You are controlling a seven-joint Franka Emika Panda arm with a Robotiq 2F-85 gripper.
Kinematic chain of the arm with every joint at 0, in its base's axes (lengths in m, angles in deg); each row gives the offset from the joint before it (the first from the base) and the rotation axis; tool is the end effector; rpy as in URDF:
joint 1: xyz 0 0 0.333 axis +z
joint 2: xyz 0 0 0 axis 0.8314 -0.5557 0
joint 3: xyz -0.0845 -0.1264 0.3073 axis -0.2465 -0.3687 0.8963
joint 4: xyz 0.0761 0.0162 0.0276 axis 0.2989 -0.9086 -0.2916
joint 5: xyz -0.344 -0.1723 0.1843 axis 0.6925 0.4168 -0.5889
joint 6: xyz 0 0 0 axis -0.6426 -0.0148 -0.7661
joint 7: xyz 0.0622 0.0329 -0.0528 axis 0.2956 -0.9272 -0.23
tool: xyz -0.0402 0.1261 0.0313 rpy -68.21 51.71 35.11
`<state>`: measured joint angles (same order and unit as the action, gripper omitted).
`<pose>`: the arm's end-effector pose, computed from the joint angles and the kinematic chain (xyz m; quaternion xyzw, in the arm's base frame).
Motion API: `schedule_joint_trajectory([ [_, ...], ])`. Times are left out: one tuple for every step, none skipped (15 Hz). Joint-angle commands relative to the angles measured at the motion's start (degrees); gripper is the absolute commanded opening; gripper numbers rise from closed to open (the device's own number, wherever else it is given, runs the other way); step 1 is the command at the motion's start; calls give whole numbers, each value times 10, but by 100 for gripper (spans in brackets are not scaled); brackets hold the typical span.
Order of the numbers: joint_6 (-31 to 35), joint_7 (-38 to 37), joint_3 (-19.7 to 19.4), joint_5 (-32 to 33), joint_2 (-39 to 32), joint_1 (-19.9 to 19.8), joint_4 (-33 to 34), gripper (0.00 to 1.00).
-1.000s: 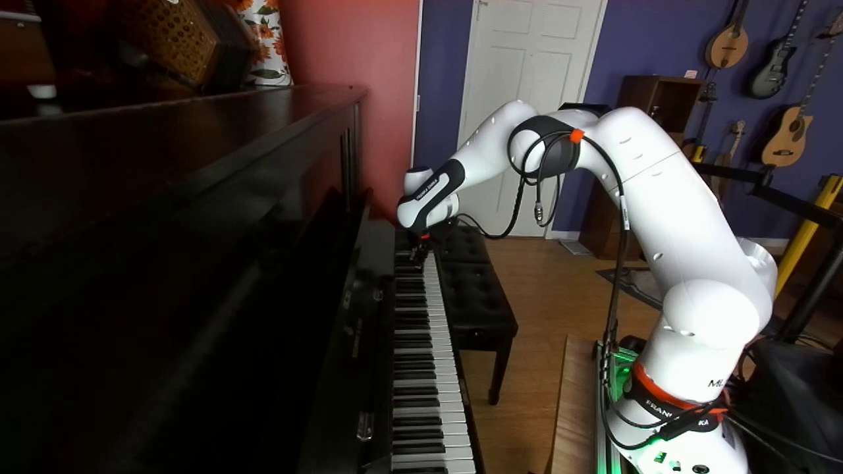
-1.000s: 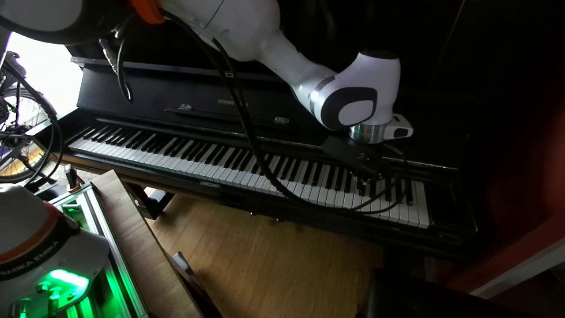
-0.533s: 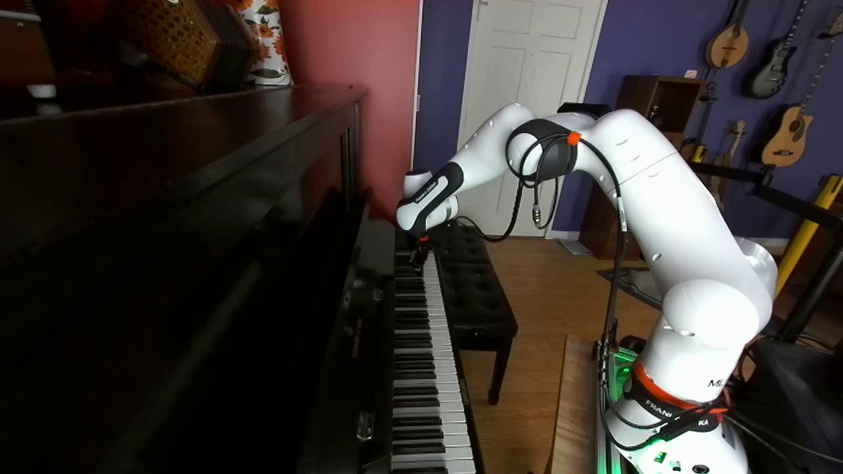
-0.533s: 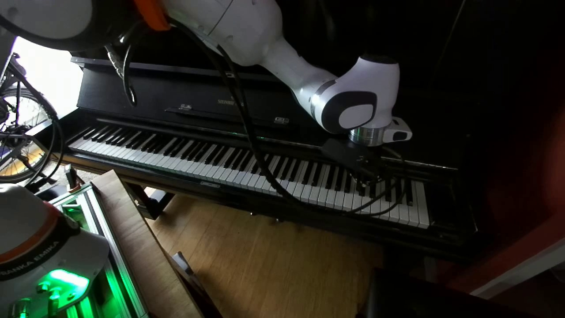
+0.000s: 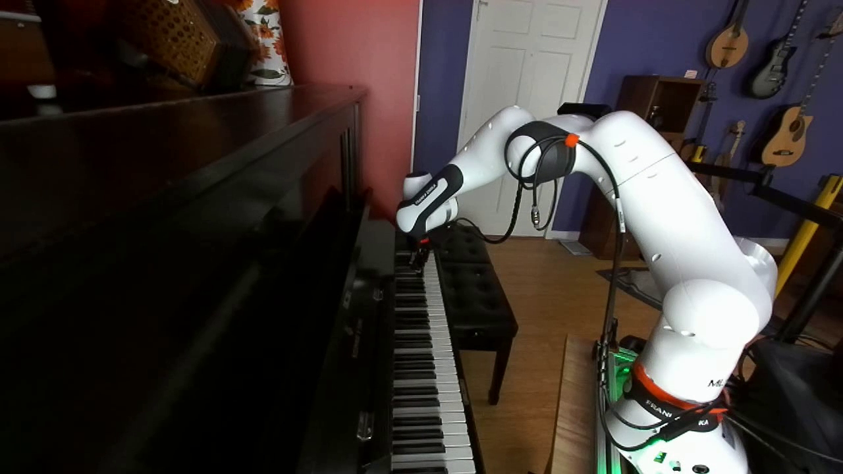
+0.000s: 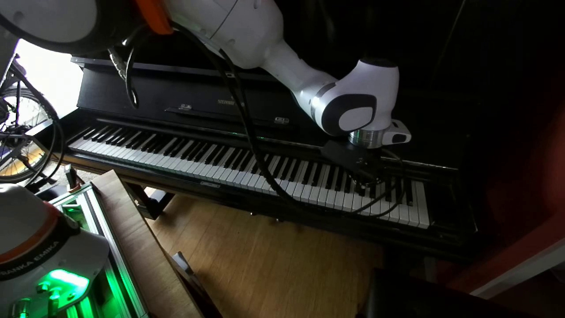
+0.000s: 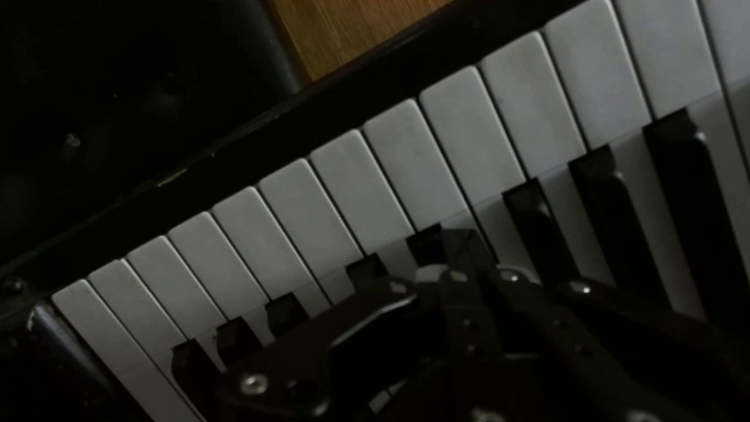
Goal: Press the fifth black key to the right on the keyboard
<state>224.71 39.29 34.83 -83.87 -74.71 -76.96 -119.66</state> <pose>0.6721 -0.3330 0.1207 0.9980 0.0118 -0.0181 0.0601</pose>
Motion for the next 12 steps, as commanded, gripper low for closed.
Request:
schedule_joint_trajectory([
  [-2,-1,9,-5,-16,-10,16,0],
  [-2,-1,9,-5,-15,-10,16,0],
  [-1,-1,9,-5,-13,-10,15,0],
  [-1,-1,9,-5,-13,-10,15,0],
  [0,-1,8,-5,-10,-9,13,0],
  [0,0,9,-5,-8,-10,12,0],
  [-1,1,9,-5,-5,-10,10,0],
  [-2,2,10,-5,-1,-10,9,0],
  [-2,4,10,-4,3,-11,6,0],
  [-1,4,9,-3,8,-9,4,6],
  [0,6,9,-2,12,-9,2,27],
  [1,5,9,-4,17,-10,0,34],
])
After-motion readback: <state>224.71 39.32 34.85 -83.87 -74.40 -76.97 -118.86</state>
